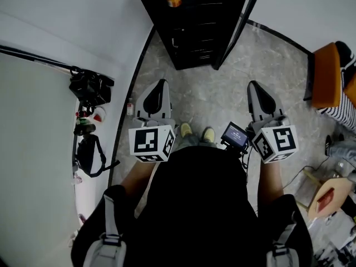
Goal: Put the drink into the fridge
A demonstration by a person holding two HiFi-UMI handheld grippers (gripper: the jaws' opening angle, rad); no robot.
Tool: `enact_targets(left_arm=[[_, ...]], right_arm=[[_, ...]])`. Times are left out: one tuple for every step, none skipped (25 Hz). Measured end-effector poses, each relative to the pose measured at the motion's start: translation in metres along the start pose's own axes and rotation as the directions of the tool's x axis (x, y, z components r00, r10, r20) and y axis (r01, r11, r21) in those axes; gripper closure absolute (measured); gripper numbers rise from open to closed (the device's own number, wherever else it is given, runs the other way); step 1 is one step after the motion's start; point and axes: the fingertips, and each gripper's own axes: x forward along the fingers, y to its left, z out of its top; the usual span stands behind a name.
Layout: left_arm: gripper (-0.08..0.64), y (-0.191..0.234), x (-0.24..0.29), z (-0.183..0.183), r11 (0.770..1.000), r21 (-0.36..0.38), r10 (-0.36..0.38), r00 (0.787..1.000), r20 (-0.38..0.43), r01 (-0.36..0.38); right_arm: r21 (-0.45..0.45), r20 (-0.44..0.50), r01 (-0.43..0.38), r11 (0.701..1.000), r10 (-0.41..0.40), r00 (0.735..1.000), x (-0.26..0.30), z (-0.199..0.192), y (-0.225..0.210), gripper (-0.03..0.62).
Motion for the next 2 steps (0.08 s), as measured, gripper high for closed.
enact_targets(left_arm=[[0.548, -0.0013, -0.0003, -0.0005, 1.000, 0.001, 0.001, 1.000, 0.000, -0.001], [0.547, -0.0026, -0.0005, -0.0011, 1.000, 0.002, 0.001, 1.000, 0.000, -0.001]], right_arm=[[0.000, 0.001, -0.002, 1.000, 0.002, 1.000, -0.0012, -0.0009, -0.0006, 0.584], [0.000, 0.002, -0.003, 1.000, 0.003, 1.000, -0.0024, -0.0018, -0.0013, 0.584]])
